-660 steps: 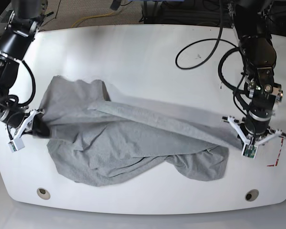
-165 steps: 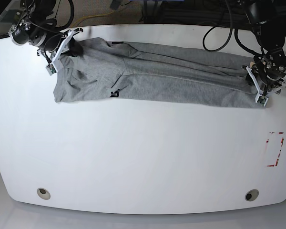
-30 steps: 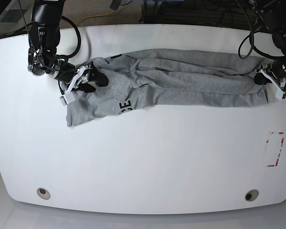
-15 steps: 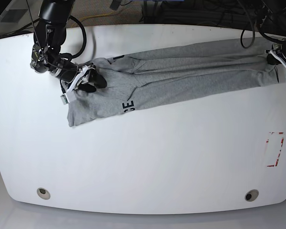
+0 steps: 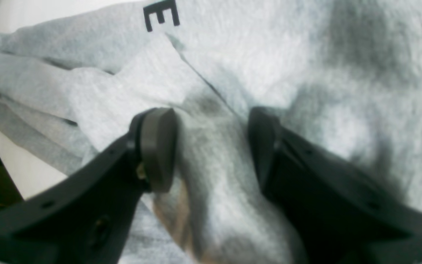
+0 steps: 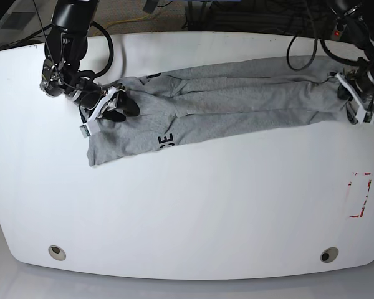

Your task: Fold the T-shirt properly

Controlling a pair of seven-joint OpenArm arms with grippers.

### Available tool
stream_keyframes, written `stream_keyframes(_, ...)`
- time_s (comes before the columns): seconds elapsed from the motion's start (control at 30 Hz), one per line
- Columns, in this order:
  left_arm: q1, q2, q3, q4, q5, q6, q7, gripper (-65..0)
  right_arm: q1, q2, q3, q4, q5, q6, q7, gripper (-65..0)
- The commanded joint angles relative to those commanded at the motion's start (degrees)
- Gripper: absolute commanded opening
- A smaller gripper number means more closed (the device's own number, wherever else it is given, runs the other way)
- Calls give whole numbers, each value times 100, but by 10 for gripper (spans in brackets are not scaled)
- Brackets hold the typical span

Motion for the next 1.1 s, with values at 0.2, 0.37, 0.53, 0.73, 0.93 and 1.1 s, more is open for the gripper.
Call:
stream_keyframes(0.2,-264,281,1160,105,0,0,9,-642,0,-26,0,0,0,0,0,-325)
stream_keyframes(0.37,-404,396,2004,105,-9,0,9,-640,0,-35,0,0,0,0,0,-325)
stream_keyframes(0.53,-527,571,2611,97,-9,0,9,-640,0,-35,0,0,0,0,0,-325)
stream_keyframes(0.73,-853,853,2831,-35,0,0,-9,-639,-9,-35,0,0,0,0,0,-325)
stream_keyframes(0.93,-1081,958,2831,-448,-9,136,-9,-637,-18,-35,0,0,0,0,0,-325)
stream_keyframes(1.1,-1187,932,3314,-686,-9,136,-9,-542,-18,-35,0,0,0,0,0,-325)
